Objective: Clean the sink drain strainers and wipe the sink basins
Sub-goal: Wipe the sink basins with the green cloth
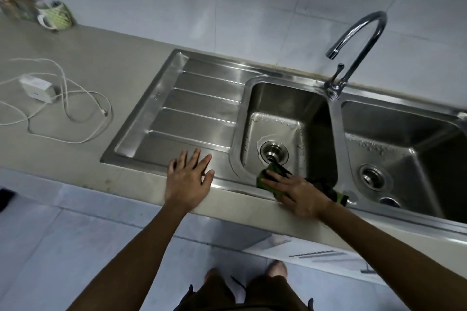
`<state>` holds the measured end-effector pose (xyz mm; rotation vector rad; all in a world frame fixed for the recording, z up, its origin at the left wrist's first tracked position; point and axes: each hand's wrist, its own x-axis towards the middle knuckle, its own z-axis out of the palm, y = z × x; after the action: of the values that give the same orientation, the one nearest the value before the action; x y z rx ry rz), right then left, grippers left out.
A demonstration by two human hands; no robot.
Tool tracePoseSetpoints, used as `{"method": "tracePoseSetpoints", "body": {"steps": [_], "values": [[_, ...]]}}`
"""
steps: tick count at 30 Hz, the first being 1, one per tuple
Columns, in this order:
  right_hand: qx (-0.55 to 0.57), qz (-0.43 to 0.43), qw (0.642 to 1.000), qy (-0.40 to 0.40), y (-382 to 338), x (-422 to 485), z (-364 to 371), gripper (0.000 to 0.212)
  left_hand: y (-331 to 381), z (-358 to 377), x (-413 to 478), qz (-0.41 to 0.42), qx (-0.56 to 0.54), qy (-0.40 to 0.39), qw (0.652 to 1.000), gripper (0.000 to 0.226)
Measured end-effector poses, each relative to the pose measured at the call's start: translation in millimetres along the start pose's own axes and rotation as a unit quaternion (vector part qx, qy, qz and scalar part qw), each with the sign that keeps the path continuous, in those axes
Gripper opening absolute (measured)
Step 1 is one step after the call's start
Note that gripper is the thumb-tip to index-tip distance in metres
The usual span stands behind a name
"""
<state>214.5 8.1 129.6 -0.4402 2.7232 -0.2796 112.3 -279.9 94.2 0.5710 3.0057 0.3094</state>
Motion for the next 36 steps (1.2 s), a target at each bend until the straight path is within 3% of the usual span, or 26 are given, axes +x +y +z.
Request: {"method": "tracePoseSetpoints", "body": {"steps": [5,9,12,15,19,22,27,32,36], "values": [[0.024,0.014,1.000,-0.009,-52.1,76.1,-9.0,0.053,0.7,-1.8,-2.2,-0.005,0.000,0.000,1.000,0.066],[0.104,0.000,0.994,-0.016,-30.7,43.1,-14.9,0.057,-1.5,-2.8,-3.3,-0.001,-0.006,-0.003,1.000,0.070],[0.100,0.123,0.987,-0.024,14.6,-9.4,-7.6,0.060,-1.6,-1.7,-4.8,0.003,-0.022,-0.001,1.000,0.069],[0.031,0.204,0.977,-0.049,39.1,-42.6,-11.0,0.085,-2.4,-1.0,-3.3,-0.002,-0.029,0.006,1.000,0.066],[0.055,0.087,0.994,-0.022,27.3,-33.6,-5.6,0.051,-0.6,-3.2,-0.2,-0.010,-0.046,0.058,0.997,0.056],[0.050,0.028,0.997,-0.042,1.5,0.7,-7.3,0.054,-3.0,-14.1,18.3,-0.049,-0.068,0.130,0.988,0.052],[0.019,-0.046,0.998,-0.026,-48.2,88.9,-18.7,0.059,-13.7,-21.3,79.5,-0.083,-0.061,0.146,0.984,0.042],[0.056,0.108,0.989,0.081,-46.3,164.5,-21.2,0.055,-12.3,-21.2,140.8,-0.168,-0.114,0.154,0.967,0.049],[0.038,0.155,0.985,0.072,-8.4,217.4,-47.3,0.064,-1.9,-14.4,179.6,-0.210,-0.107,0.133,0.963,0.047]]}}
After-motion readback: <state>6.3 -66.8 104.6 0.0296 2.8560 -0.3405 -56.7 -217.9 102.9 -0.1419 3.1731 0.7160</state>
